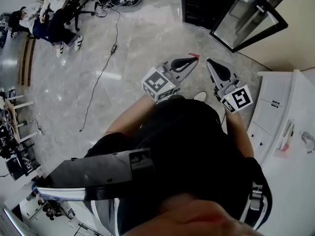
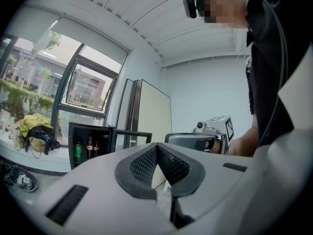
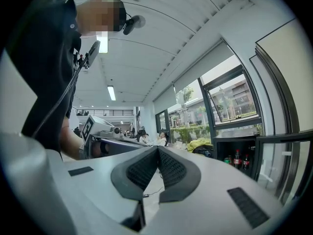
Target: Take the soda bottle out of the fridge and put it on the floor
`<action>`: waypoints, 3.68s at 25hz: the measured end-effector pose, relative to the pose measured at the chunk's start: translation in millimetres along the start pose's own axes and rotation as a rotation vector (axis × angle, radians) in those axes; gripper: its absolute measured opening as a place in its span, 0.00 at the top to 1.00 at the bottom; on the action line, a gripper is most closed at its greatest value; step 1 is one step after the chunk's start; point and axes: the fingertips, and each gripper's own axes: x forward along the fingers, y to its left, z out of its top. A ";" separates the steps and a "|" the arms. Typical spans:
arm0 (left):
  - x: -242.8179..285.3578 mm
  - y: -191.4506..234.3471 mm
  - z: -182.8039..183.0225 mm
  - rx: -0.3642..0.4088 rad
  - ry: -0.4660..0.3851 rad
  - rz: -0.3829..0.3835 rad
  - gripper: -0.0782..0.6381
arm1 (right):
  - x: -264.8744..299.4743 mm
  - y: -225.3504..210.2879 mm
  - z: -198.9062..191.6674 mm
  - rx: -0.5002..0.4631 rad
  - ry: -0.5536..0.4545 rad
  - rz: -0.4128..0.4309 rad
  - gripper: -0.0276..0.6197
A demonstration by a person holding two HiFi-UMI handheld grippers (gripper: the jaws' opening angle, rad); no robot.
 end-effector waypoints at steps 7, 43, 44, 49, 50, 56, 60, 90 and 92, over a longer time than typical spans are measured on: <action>21.0 -11.1 -2.2 0.015 0.015 0.007 0.89 | -20.9 -12.1 -3.4 0.005 -0.002 0.033 0.94; 90.7 95.3 21.8 0.004 -0.005 0.031 0.89 | 50.0 -114.8 -1.8 -0.004 0.014 0.042 0.94; 90.2 105.5 23.3 0.001 -0.005 0.023 0.89 | 59.6 -118.3 -1.4 -0.004 0.017 0.036 0.94; 88.1 156.5 28.2 0.001 -0.004 -0.016 0.89 | 104.3 -135.1 -1.8 -0.006 0.033 0.002 0.94; 87.4 165.6 29.2 0.003 -0.002 -0.024 0.89 | 112.7 -138.2 -1.8 -0.006 0.036 -0.006 0.94; 80.8 206.8 34.9 0.005 -0.006 -0.065 0.89 | 152.8 -149.5 -3.3 0.003 0.048 -0.054 0.94; 76.9 226.8 37.6 0.001 -0.003 -0.066 0.89 | 168.1 -155.4 -1.7 0.001 0.050 -0.080 0.94; 217.5 314.6 34.5 -0.008 0.065 0.118 0.89 | 182.6 -339.3 -32.6 0.053 0.082 -0.009 0.94; 232.8 320.9 31.2 -0.021 0.078 0.142 0.89 | 184.2 -357.4 -39.2 0.057 0.087 -0.002 0.93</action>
